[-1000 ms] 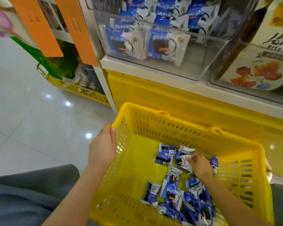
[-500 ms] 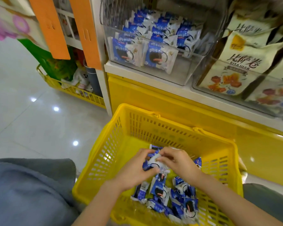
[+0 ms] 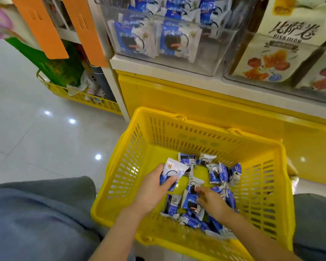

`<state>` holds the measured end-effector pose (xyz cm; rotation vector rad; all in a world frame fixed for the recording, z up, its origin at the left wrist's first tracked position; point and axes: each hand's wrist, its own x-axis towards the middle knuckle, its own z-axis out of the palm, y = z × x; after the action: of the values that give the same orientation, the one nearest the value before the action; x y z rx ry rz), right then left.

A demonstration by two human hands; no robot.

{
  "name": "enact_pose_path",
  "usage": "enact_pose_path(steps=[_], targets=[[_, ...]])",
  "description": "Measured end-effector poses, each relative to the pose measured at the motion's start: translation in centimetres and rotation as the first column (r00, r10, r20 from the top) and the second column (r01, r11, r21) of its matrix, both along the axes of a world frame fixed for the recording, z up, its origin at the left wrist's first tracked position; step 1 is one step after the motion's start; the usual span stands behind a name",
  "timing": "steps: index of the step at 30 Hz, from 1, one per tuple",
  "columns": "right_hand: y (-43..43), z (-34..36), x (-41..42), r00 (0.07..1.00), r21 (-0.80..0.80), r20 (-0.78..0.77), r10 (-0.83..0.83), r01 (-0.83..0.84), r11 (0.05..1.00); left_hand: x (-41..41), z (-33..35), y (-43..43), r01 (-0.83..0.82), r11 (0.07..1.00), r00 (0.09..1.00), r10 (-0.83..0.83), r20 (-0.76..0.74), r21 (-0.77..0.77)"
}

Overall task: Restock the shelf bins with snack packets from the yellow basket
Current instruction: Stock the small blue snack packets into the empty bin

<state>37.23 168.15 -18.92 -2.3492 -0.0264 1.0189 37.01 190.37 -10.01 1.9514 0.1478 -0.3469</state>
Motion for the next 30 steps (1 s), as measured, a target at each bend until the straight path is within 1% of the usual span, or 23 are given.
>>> enact_pose_path(steps=[2,3,5,7,12,14,16,19,21,24,27,29,30], targets=[[0.5,-1.0,-0.7,0.996,0.001,-0.079,-0.029,0.029,1.0,0.0,-0.4,0.1,-0.008,1.0,1.0,0.008,-0.018,0.008],[0.9,-1.4,-0.9,0.994,-0.023,-0.102,-0.043,0.041,0.999,0.0,-0.6,0.2,-0.012,1.0,0.999,0.013,-0.032,0.008],[1.5,-1.9,-1.0,0.995,-0.093,-0.092,-0.047,0.038,0.995,-0.1,-1.0,0.3,-0.022,1.0,0.998,0.021,-0.058,-0.009],[1.9,-2.1,-0.8,0.996,-0.132,-0.083,-0.014,0.003,0.991,-0.1,-1.2,0.5,-0.034,0.999,0.998,0.032,-0.062,-0.024],[1.6,-2.1,-0.3,0.988,-0.143,-0.152,0.002,-0.024,0.989,0.3,-0.7,0.1,-0.051,0.998,0.996,0.049,-0.071,-0.029],[1.5,-1.6,-0.3,0.99,-0.151,-0.138,0.007,-0.028,0.988,0.3,-0.3,-0.2,-0.054,0.998,0.996,0.052,-0.069,-0.026],[1.6,-0.8,0.0,0.997,-0.14,-0.077,-0.021,0.01,0.99,0.2,0.0,-0.6,-0.072,0.997,0.996,0.072,-0.061,-0.007],[2.0,1.7,1.1,0.989,-0.073,0.048,-0.142,0.146,0.987,0.5,0.5,-0.8,-0.163,0.986,0.983,0.159,-0.087,-0.037],[2.3,4.2,2.1,0.977,-0.026,0.102,-0.188,0.191,0.981,0.9,1.0,-0.9,-0.225,0.97,0.971,0.215,-0.105,-0.088],[2.6,8.4,3.3,0.975,0.051,0.129,-0.181,0.176,0.983,1.1,2.4,-1.0,-0.314,0.923,0.946,0.284,-0.159,-0.224],[3.0,12.5,3.5,0.968,0.178,0.116,-0.225,0.202,0.963,1.2,4.1,-1.5,-0.364,0.878,0.925,0.301,-0.233,-0.31],[3.4,15.2,3.6,0.964,0.275,0.113,-0.243,0.204,0.939,1.7,5.7,-1.8,-0.415,0.823,0.903,0.319,-0.288,-0.387],[3.6,16.6,3.7,0.962,0.296,0.133,-0.24,0.193,0.936,2.0,6.7,-1.9,-0.448,0.779,0.888,0.331,-0.32,-0.438]])
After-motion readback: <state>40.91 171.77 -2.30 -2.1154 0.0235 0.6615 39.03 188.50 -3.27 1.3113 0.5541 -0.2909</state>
